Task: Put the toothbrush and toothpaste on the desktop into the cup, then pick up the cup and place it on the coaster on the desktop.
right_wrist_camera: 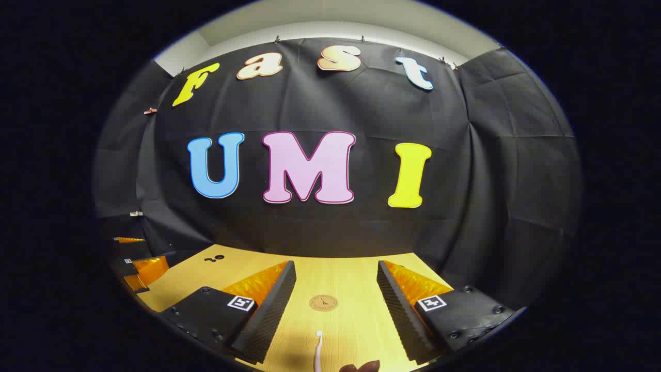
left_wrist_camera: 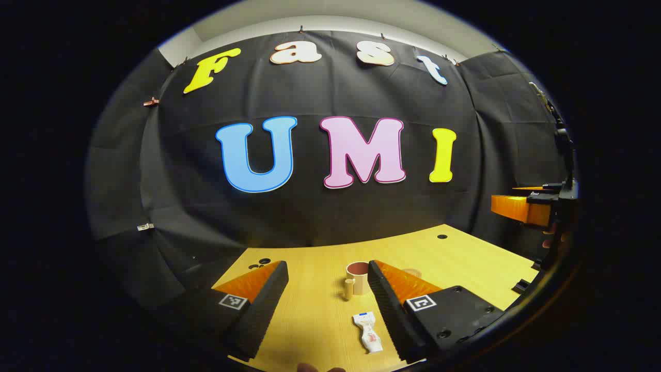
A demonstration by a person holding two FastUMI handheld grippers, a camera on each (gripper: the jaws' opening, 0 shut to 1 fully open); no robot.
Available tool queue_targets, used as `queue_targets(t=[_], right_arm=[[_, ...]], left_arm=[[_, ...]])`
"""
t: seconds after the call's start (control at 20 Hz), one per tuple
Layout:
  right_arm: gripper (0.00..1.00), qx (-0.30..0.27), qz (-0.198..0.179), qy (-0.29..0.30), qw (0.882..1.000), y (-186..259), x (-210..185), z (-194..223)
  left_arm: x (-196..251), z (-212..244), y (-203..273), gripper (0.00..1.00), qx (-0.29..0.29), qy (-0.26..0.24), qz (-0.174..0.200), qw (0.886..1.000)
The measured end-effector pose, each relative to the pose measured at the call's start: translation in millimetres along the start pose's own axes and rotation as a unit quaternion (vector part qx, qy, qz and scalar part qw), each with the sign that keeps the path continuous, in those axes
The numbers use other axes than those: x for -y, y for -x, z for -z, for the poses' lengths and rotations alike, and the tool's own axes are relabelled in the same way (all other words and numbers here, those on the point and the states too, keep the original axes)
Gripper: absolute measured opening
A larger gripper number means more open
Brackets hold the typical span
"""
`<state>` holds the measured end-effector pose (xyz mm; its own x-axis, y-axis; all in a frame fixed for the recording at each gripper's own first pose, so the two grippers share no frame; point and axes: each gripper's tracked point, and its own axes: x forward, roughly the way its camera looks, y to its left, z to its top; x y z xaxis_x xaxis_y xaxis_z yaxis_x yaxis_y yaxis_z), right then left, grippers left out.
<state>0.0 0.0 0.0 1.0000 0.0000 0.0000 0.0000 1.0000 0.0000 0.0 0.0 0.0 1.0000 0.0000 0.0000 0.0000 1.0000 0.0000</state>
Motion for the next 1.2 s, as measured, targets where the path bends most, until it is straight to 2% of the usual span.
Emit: queue_targets(t=[0.9,1.0,1.05,1.1,1.2], right_arm=[[0.97,-0.010,-0.011,0.001,1.000,-8,11,10],[0.97,-0.014,-0.011,0.002,1.000,-8,13,12],[0.97,-0.017,-0.011,0.002,1.000,-7,15,14],[0.97,-0.020,-0.011,0.003,1.000,-7,16,17],[0.97,-0.027,-0.007,0.003,1.000,-7,23,22]], left_arm=[[16,12,-15,0.96,-0.025,-0.002,-0.005,1.000],[22,26,-21,0.96,-0.047,-0.005,-0.002,0.999],[29,37,-27,0.91,-0.065,-0.006,0.003,0.998],[36,49,-34,0.95,-0.087,-0.007,0.009,0.996],[55,76,-46,0.95,-0.132,-0.001,0.027,0.991]])
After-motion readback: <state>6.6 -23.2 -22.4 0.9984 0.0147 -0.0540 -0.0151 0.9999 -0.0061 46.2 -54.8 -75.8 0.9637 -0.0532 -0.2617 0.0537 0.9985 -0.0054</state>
